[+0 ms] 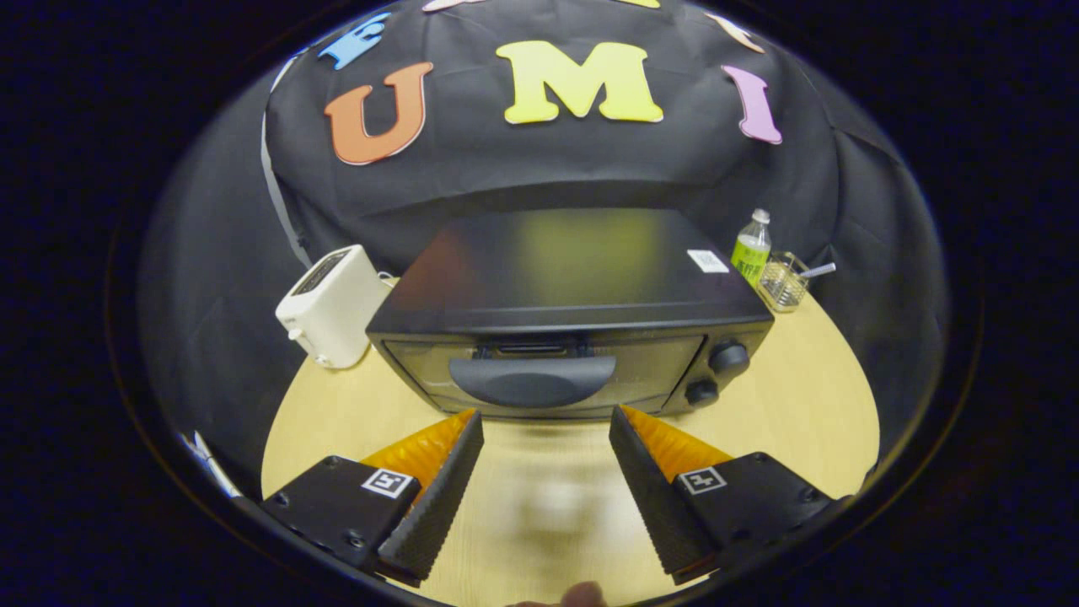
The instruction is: Open the toaster oven, put the food inside, and close the toaster oven door.
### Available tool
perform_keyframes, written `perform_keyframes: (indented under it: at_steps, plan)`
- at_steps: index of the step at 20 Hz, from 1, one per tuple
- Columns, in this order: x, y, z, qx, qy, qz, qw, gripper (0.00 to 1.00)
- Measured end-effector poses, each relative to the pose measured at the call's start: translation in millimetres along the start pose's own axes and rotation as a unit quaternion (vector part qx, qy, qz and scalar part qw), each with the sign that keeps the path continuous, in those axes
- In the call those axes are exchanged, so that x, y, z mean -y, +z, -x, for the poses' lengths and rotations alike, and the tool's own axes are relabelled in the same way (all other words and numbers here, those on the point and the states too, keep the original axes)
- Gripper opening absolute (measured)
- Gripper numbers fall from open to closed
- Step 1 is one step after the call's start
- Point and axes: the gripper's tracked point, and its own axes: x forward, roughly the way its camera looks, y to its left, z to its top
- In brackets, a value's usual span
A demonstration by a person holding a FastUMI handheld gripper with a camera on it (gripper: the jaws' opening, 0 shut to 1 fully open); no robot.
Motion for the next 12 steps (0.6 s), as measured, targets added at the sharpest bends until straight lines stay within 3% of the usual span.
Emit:
perform_keyframes:
  at_steps: [9, 12]
  plan:
    - [-25.9, 110.8, 84.3, 0.122, 0.048, 0.001, 0.991, 0.99]
    - [-25.7, 144.7, 122.1, 0.164, 0.044, 0.003, 0.985, 0.99]
